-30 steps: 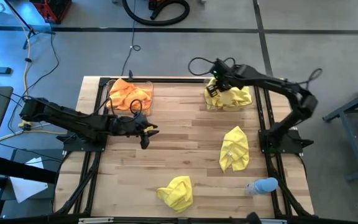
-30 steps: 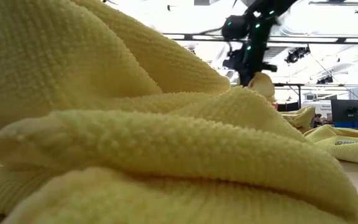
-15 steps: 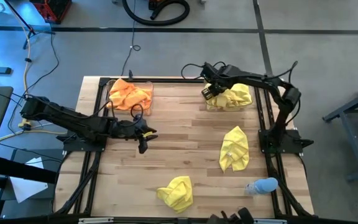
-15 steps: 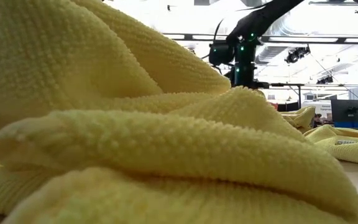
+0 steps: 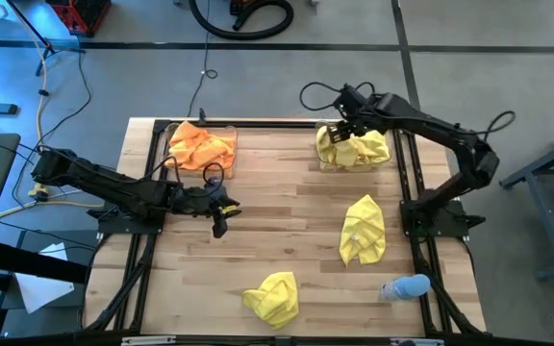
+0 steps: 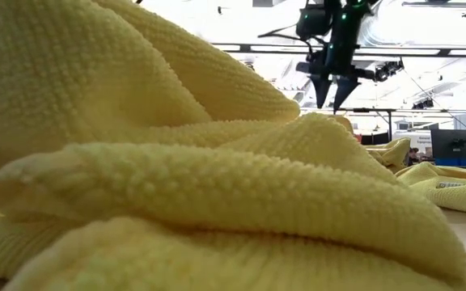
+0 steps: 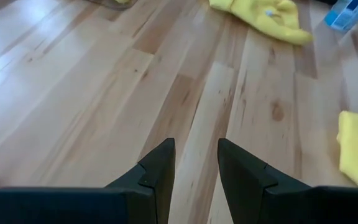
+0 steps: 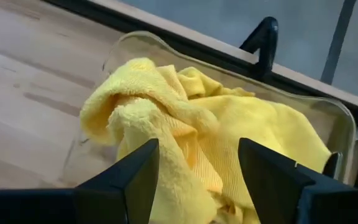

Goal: Sort microfiber towel by color & place in baskets
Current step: Put the top left yellow microfiber cloth into the right transparent bin, then put the top yellow microfiber cloth into the right transparent bin

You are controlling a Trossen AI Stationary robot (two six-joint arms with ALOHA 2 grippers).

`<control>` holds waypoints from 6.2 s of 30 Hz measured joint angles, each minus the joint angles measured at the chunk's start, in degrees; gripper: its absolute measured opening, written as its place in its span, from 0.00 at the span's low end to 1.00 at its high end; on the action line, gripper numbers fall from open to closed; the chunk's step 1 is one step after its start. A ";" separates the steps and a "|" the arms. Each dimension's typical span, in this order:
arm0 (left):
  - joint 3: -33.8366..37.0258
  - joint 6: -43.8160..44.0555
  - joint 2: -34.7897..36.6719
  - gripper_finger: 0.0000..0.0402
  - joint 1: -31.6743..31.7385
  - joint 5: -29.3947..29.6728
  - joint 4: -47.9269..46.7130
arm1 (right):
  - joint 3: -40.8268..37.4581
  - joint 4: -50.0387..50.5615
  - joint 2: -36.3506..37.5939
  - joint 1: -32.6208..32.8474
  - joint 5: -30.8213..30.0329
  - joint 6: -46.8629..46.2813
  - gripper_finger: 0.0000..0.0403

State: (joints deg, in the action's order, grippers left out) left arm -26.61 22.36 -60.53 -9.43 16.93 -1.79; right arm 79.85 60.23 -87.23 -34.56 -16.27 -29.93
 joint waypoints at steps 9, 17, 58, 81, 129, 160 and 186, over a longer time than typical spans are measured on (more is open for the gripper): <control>0.00 0.06 -0.02 0.27 0.02 -0.09 -2.58 | 0.00 -1.49 -3.94 4.54 1.82 -1.35 0.28; 0.00 0.07 -0.02 0.27 0.02 -4.56 -2.64 | 0.00 -2.93 -13.33 -0.41 1.39 -2.49 0.05; 0.00 1.54 -0.02 0.27 0.02 -6.97 -3.62 | -0.09 12.64 2.89 7.66 0.19 -5.88 0.37; 0.00 1.60 -0.02 0.27 0.00 -6.95 -3.62 | -20.07 16.50 4.01 41.05 8.01 -28.21 0.42; -5.14 -18.25 6.98 0.27 -0.07 0.77 -7.03 | -6.19 11.61 15.46 39.18 -25.50 -17.59 0.01; 25.94 -28.85 59.36 0.27 0.00 -8.58 3.79 | -19.65 -11.53 15.60 3.99 -14.27 0.42 0.00; 25.92 -27.97 60.08 0.27 5.40 -10.38 3.31 | -21.04 -20.05 15.49 0.04 -21.35 0.63 0.00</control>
State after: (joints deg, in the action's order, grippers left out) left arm -0.69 -5.61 -0.45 -4.03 6.55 1.52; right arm 58.82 40.19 -71.73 -34.52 -37.62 -29.30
